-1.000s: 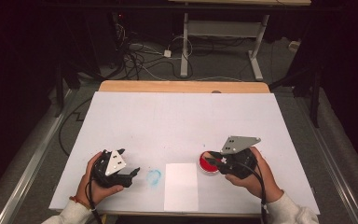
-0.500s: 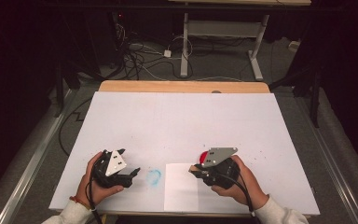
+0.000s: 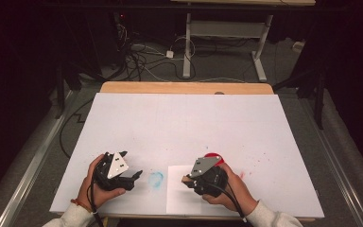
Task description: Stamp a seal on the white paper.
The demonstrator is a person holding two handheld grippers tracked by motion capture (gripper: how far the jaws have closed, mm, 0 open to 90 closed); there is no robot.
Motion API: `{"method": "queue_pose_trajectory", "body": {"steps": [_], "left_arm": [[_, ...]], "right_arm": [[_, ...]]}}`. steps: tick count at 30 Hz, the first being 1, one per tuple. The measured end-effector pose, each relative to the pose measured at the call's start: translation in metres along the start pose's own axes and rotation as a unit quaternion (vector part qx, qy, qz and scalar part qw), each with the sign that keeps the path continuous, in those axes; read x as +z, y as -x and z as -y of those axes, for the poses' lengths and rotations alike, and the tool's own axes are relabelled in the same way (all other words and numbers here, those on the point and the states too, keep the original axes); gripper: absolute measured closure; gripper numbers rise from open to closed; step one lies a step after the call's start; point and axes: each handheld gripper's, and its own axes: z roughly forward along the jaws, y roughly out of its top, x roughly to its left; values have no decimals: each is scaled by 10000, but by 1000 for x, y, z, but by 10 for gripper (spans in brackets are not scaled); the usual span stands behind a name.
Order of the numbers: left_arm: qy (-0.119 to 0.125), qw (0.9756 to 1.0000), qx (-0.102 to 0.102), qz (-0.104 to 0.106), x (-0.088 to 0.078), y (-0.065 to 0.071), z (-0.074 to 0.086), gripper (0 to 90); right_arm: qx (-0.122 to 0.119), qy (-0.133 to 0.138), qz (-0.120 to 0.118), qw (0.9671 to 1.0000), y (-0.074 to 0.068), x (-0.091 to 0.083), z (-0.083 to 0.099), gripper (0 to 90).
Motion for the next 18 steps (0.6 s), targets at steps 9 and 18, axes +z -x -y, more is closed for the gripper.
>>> {"method": "queue_pose_trajectory", "body": {"steps": [9,18], "left_arm": [[-18,10000,5,17,0,-1,0,170],[-8,10000,9,15,0,0,0,169]], "right_arm": [[-73,-486,-41,9988,-2,22,4,760],[-14,-548,-170,9984,3,30,10,760]]}}
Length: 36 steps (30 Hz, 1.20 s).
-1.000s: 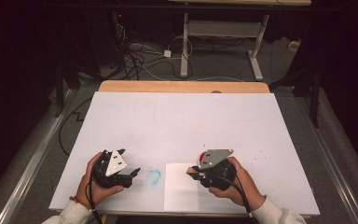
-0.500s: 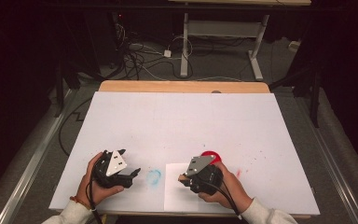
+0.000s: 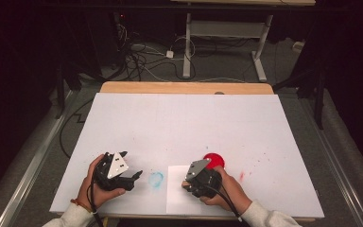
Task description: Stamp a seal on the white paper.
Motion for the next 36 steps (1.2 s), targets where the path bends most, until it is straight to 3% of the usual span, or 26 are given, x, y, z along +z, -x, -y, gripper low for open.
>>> {"method": "queue_pose_trajectory", "body": {"steps": [23,36], "left_arm": [[-25,10000,28,20,0,1,-1,169],[-1,10000,-11,49,2,0,0,170]], "right_arm": [[65,98,-124,9999,4,2,3,761],[12,109,-50,9999,2,2,4,761]]}}
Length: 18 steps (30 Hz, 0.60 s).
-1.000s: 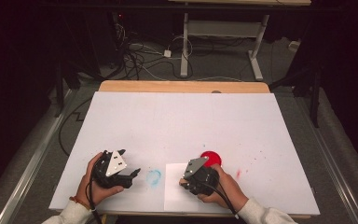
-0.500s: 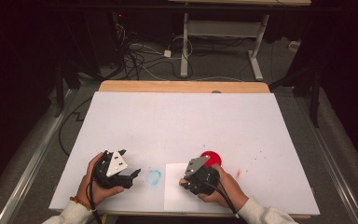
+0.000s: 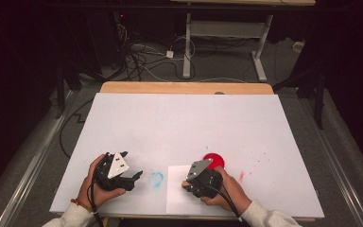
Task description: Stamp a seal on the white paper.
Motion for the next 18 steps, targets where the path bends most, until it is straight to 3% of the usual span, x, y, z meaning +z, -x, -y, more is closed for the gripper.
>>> {"method": "queue_pose_trajectory", "body": {"steps": [9,18], "left_arm": [[8,10000,-49,61,6,-5,-2,170],[47,9999,-26,88,6,-4,-3,170]], "right_arm": [[48,-8,-37,10000,1,0,0,760],[-5,-32,87,10000,-3,0,-1,760]]}}
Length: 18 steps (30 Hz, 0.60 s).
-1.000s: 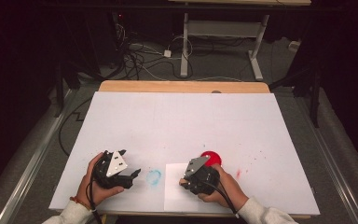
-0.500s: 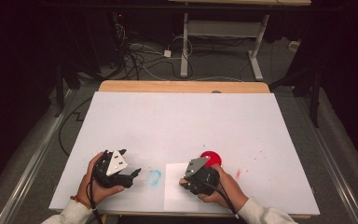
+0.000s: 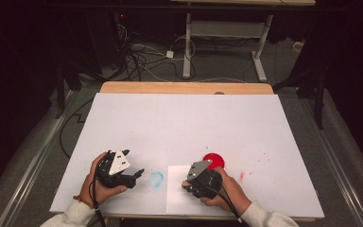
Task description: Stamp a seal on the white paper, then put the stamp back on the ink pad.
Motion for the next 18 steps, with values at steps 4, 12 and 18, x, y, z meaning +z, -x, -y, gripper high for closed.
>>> {"method": "queue_pose_trajectory", "body": {"steps": [4,12,18], "left_arm": [[-10,10000,1,-23,-2,1,1,170],[-8,9999,-65,-81,-7,-1,6,170],[-45,10000,9,-82,-6,1,5,170]], "right_arm": [[-4,16,1,10000,0,-1,0,759],[-12,293,4,9996,4,-15,-5,758],[16,487,122,9987,8,-33,-5,758]]}}
